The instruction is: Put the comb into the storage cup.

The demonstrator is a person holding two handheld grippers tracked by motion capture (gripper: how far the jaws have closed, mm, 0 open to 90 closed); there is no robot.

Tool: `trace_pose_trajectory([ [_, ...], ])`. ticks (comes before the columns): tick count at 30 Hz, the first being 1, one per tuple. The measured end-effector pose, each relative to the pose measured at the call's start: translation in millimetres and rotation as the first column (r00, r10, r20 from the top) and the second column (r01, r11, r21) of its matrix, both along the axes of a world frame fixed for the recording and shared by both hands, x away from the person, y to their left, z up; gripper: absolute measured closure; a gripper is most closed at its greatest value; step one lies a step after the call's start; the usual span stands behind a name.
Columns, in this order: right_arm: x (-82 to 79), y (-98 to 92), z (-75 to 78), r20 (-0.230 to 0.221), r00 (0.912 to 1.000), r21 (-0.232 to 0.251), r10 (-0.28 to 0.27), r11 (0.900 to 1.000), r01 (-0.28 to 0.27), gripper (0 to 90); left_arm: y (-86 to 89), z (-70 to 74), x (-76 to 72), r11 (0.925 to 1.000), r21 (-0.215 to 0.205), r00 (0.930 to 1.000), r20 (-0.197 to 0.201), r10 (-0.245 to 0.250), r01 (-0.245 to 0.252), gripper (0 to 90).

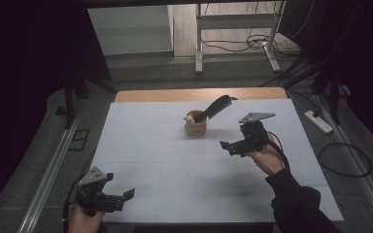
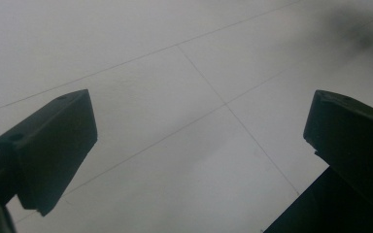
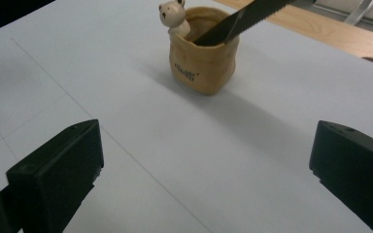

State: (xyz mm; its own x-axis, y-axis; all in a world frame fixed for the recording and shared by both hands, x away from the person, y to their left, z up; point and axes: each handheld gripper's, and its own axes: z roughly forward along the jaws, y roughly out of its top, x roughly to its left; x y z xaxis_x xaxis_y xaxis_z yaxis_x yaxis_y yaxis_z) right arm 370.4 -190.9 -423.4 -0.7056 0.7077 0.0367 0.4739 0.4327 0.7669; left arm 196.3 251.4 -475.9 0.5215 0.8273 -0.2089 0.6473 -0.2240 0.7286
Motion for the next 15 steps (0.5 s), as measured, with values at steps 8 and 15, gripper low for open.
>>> trace_pose_trajectory([
  [8,-11.6,-5.2,-3.4,-0.007,1.0,-0.007,0.003,1.0,-0.003,0.0,-0.7,0.0,0.9,1.0,0.001,1.0,0.002,-0.006,0.006,0.0],
  [15,-21.3,-12.0,-1.7,0.002,1.0,-0.001,0.005,1.0,-0.005,0.0,-1.1,0.2,0.8,1.0,0.002,1.0,0.001,-0.006,0.006,0.0],
])
